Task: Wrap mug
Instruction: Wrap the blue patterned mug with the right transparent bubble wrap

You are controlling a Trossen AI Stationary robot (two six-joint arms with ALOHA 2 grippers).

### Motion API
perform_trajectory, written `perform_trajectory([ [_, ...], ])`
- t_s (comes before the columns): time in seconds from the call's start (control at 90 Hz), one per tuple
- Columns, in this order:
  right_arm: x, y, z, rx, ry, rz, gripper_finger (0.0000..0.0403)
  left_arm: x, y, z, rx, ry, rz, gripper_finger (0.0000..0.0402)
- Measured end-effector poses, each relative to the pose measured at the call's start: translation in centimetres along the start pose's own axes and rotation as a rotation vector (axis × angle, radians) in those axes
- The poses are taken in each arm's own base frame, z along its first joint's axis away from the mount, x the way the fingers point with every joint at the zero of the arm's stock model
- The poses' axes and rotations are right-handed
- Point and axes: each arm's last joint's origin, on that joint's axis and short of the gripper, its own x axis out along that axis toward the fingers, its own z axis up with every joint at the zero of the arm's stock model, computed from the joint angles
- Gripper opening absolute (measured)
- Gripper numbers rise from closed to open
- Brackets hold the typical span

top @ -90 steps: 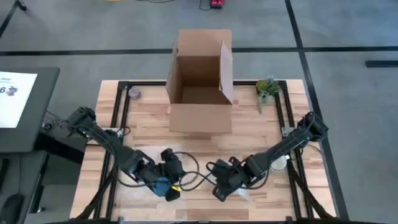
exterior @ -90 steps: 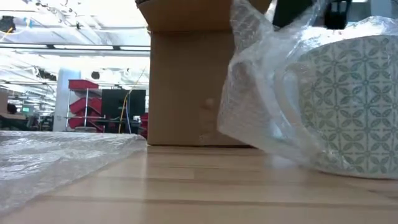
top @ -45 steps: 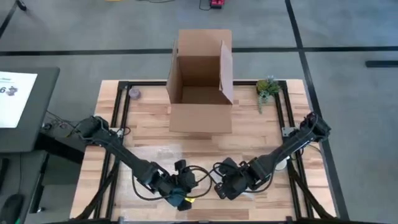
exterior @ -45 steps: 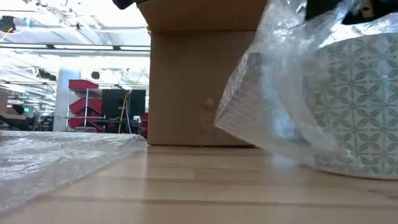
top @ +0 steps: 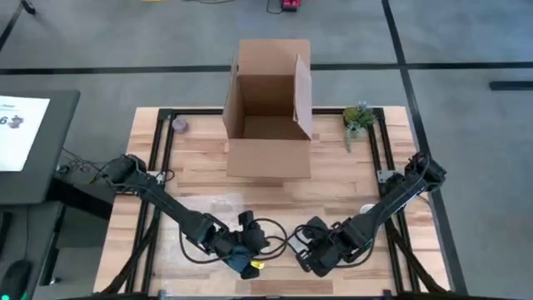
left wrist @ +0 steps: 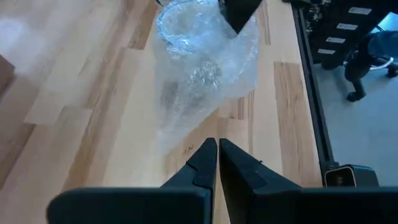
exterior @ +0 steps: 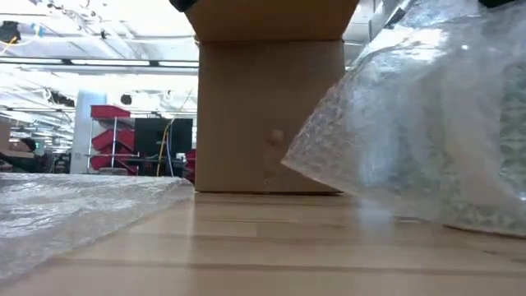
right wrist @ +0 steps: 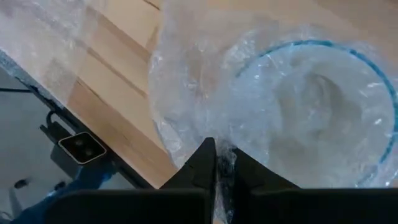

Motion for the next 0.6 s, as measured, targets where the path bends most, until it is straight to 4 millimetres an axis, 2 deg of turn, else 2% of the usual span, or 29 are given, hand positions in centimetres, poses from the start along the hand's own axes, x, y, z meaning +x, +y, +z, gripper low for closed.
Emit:
perform_trajectory([
  [0.211, -1.0, 0.0, -0.3, 0.013, -0.006, 0.039, 0.0, -0.1, -0.2, -0.1, 0.017, 0.013, -0.026, 0.0],
  [0.367, -2.2, -0.9, -0.2, 0.07, -0.019, -0.011, 0.0, -0.3, -0.7, -0.4, 0.031, 0.023, -0.051, 0.0],
  [0.522, -2.2, -1.7, 0.1, 0.1, -0.023, -0.09, 0.0, -0.3, -0.7, -0.4, 0.053, 0.032, -0.067, 0.0],
  [0.6, -1.5, -2.1, 0.3, 0.112, -0.012, -0.104, 0.0, -0.3, -0.6, -0.4, 0.08, 0.032, -0.065, 0.0],
])
